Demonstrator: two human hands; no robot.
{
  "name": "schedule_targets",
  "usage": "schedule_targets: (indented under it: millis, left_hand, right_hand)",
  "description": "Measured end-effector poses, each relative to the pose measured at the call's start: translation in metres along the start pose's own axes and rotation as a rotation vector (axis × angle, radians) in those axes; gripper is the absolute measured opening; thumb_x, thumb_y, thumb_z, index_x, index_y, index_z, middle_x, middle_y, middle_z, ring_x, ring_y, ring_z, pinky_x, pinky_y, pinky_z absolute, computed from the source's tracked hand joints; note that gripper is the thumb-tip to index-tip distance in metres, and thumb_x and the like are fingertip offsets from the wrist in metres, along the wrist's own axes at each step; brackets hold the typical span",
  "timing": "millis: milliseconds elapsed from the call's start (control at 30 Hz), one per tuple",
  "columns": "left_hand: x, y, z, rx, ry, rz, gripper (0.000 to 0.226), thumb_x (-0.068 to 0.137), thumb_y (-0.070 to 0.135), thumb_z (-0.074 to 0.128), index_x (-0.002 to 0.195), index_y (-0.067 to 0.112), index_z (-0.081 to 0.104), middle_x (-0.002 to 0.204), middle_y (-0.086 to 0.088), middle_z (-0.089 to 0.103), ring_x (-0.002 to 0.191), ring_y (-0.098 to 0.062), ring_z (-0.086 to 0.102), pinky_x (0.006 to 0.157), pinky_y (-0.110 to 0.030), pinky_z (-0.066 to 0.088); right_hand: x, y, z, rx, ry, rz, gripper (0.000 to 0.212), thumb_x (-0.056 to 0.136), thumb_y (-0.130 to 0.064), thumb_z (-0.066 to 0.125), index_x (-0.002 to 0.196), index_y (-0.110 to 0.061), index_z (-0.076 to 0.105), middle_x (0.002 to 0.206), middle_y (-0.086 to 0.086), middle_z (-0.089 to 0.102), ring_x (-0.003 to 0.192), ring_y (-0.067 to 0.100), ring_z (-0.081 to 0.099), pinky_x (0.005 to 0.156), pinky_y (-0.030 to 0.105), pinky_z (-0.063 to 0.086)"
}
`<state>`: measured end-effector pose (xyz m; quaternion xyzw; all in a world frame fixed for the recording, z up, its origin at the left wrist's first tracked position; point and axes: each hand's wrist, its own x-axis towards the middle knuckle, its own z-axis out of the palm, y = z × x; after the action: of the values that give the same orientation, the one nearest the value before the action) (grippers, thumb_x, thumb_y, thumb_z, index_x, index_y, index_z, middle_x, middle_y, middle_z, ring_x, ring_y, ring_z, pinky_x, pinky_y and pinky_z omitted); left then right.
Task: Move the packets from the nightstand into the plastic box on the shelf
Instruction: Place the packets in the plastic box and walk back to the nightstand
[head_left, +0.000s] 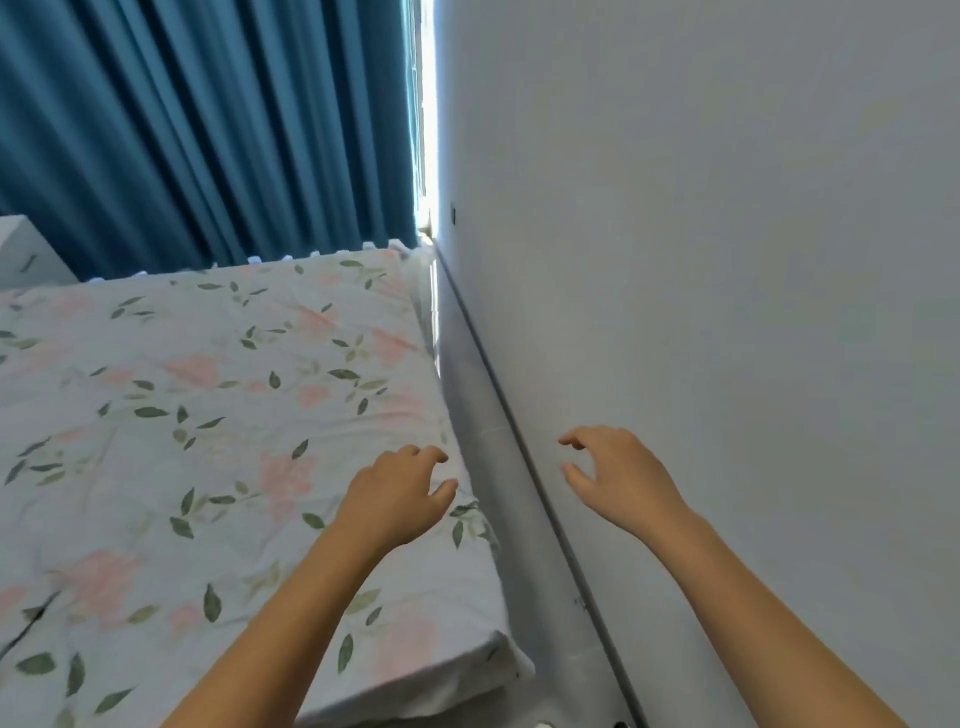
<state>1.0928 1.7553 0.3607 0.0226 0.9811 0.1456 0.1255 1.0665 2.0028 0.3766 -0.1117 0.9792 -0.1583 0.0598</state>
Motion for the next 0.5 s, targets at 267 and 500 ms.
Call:
schedule_targets:
  millis: [267,500]
  left_hand:
    - [0.119,0.106,0.008,0.032,-0.021,0.128,0.047,0.098,0.046,0.039,0.140,0.025,0.045,0.140,-0.001,0.050,0.123,-0.024,0.052,0.095,-0.039,0.048]
    - [0.189,0.137,0.001,-0.033,-0.033,0.092,0.046,0.099,0.047,0.039,0.139,0.026,0.046,0.140,0.000,0.051,0.122,-0.021,0.053,0.095,-0.037,0.048]
  right_hand:
    - [0.060,0.090,-0.046,-0.039,-0.038,0.049,0.037,0.095,-0.039,0.051,0.131,-0.031,0.053,0.129,-0.009,0.058,0.121,0.013,0.049,0.093,0.029,0.045]
    - [0.128,0.140,-0.066,-0.063,-0.070,0.044,0.037,0.095,-0.038,0.050,0.131,-0.031,0.052,0.128,-0.008,0.057,0.121,0.014,0.050,0.092,0.029,0.046]
